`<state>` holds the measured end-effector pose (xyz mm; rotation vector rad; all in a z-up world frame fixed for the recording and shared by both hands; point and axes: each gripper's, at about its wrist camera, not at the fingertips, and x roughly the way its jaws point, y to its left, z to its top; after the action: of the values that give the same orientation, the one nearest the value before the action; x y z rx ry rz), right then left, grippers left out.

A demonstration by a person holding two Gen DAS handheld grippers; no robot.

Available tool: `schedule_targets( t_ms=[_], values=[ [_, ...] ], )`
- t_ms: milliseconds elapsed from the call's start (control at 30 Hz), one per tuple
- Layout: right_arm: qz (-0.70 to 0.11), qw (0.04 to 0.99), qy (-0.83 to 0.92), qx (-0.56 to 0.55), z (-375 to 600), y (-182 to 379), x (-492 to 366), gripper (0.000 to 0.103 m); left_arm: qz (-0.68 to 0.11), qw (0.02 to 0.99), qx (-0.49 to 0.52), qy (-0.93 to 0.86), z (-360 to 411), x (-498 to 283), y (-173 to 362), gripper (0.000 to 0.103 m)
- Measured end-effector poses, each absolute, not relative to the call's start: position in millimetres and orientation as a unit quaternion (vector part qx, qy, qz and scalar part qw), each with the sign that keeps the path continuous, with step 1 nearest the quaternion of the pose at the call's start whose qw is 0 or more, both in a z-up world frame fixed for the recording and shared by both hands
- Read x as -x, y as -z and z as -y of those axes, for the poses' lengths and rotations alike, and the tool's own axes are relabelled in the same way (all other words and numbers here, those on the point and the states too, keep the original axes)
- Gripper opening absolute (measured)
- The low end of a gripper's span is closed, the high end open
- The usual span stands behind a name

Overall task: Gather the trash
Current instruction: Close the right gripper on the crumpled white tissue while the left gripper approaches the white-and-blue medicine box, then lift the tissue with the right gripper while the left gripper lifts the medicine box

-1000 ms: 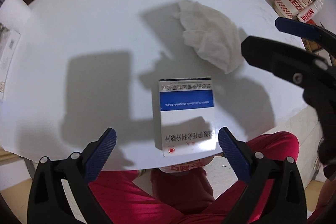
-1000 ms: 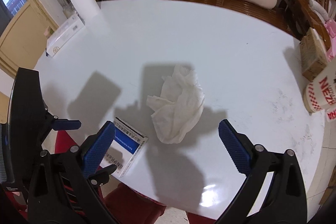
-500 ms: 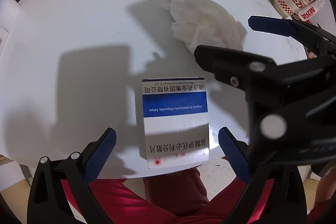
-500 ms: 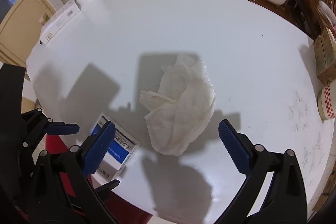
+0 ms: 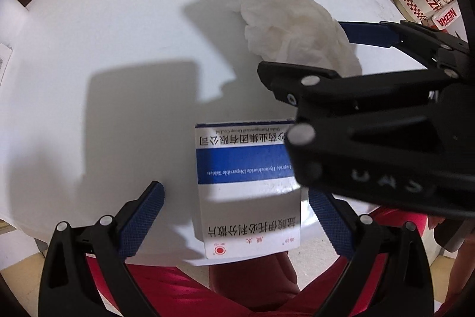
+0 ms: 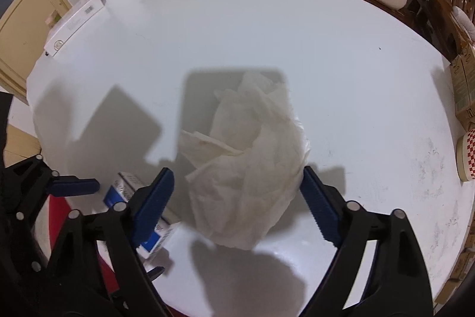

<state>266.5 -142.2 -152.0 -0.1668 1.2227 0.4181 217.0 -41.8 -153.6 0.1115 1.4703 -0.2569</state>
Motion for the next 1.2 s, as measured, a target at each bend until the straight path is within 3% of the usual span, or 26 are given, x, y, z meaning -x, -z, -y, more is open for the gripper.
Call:
schedule_targets(
  t_ms=[67, 100, 300, 333, 567, 1200],
  values=[
    [-0.571, 0.794, -0.192, 0.080, 143.0, 155.3, -267.5, 0.061, -0.666, 0.735, -0.055, 0.114, 43.2, -215.7, 154.1, 0.095],
    [-0.571, 0.794, -0.192, 0.078, 144.1, 156.2, -267.9, 0.061, -0.664, 0.737, -0.058, 0.111, 43.8, -215.3, 154.3, 0.094],
    [-0.563, 0.799, -0.196, 0.074, 148.8, 155.2, -266.1, 0.045, -0.651, 0.751, -0.071, 0.090, 40.3, -214.6, 146.7, 0.061],
    [-0.563, 0.800, -0.195, 0.074, 149.6, 154.9, -266.2, 0.043, -0.652, 0.750, -0.065, 0.088, 37.1, -215.2, 145.4, 0.060],
    [-0.551, 0.809, -0.189, 0.076, 154.3, 149.4, -261.0, 0.032, -0.644, 0.760, -0.025, 0.089, 10.4, -219.9, 140.0, 0.060],
    [-0.496, 0.844, -0.193, 0.068, 161.8, 75.9, -215.1, 0.032, -0.581, 0.809, -0.018, 0.083, -20.3, -198.7, 79.6, 0.060]
  ],
)
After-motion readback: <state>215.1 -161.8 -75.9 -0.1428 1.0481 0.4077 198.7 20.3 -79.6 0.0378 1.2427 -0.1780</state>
